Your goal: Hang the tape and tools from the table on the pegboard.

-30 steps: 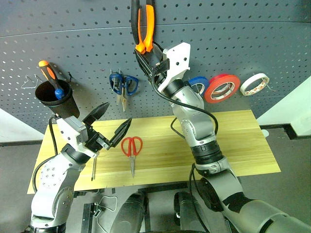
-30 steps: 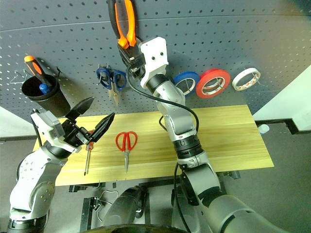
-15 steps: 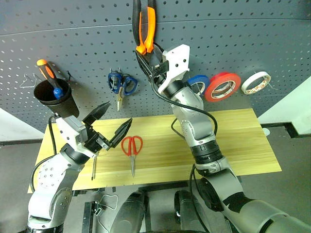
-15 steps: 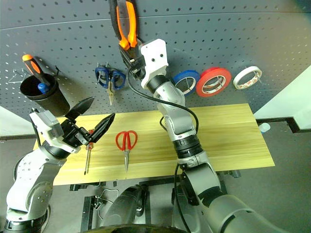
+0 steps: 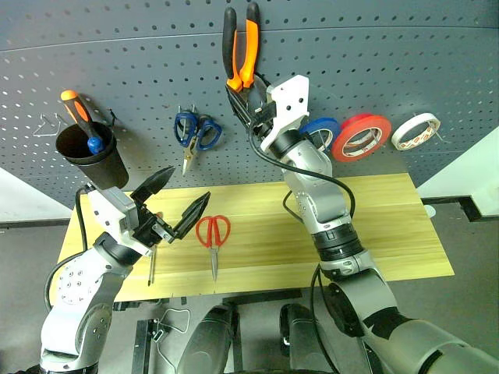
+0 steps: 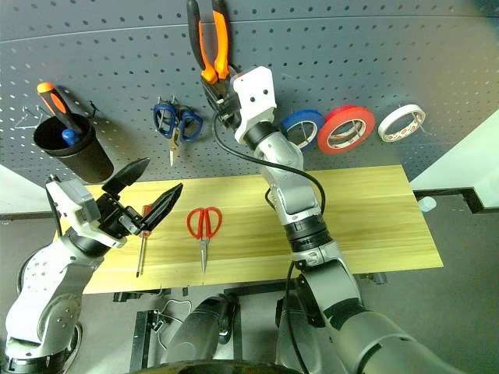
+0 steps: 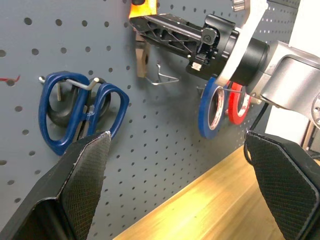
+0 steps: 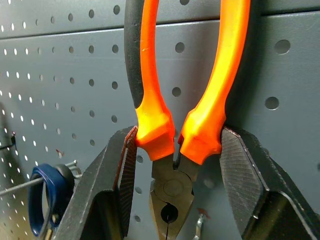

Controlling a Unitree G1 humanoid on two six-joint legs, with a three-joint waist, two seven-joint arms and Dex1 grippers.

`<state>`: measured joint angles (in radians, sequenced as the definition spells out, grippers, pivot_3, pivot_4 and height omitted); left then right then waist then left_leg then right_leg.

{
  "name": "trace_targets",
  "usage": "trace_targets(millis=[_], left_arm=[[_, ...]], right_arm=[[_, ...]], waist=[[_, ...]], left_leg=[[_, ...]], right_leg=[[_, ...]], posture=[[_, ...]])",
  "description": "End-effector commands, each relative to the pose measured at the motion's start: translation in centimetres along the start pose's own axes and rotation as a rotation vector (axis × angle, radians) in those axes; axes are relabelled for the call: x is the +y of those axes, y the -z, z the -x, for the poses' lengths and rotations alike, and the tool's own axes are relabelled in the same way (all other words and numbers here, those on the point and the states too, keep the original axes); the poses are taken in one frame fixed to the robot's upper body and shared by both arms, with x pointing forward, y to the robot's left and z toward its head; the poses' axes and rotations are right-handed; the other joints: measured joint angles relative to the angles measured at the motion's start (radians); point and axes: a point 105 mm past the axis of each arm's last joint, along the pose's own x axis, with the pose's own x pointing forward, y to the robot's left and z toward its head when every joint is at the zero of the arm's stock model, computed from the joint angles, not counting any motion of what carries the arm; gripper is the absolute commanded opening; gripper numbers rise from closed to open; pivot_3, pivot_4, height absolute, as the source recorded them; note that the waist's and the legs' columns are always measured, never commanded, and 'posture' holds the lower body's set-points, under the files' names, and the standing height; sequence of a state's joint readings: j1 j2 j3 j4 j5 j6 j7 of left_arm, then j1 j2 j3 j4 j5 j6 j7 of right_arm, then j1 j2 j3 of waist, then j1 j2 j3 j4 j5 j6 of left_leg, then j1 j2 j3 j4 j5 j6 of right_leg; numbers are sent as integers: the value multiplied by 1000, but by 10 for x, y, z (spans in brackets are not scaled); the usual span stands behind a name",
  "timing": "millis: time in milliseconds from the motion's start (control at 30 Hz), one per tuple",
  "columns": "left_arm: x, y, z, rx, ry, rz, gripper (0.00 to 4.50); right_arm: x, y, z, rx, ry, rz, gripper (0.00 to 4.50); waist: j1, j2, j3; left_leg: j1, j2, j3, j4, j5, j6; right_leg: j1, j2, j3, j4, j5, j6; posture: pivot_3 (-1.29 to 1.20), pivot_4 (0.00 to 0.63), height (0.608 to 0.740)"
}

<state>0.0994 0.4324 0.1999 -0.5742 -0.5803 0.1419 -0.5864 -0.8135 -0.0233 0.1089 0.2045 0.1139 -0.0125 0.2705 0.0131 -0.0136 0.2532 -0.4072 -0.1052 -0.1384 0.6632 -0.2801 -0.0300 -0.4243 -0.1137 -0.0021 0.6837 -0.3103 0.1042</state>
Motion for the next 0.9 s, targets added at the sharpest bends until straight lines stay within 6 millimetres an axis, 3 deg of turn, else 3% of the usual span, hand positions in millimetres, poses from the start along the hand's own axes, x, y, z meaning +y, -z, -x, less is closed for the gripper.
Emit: trace_targets(millis=[33, 433, 900], left_arm=[[-3, -11, -2, -38, 20, -26, 4500], [-3, -11, -4, -40, 30, -25, 4500], [-2, -10, -5, -34, 26, -28, 4500]], right_arm=[[-21, -20, 7, -50, 76, 18, 2077], [-21, -22, 15, -33, 80, 23, 2077], [-6, -13, 23, 7, 60, -21, 2077]], waist=[[0, 0, 0], [-3, -1, 12], [-3, -1, 22]], left_leg=[[0, 0, 0, 0, 0, 0], [0, 0, 0, -3, 1, -1], [0, 0, 0, -6, 1, -1]], right_leg=[[0, 0, 0, 0, 0, 0], [-1, 0, 0, -1, 1, 0], [-2, 0, 0, -3, 1, 0]], posture=[[127, 295, 725], [125, 298, 725], [127, 305, 725]])
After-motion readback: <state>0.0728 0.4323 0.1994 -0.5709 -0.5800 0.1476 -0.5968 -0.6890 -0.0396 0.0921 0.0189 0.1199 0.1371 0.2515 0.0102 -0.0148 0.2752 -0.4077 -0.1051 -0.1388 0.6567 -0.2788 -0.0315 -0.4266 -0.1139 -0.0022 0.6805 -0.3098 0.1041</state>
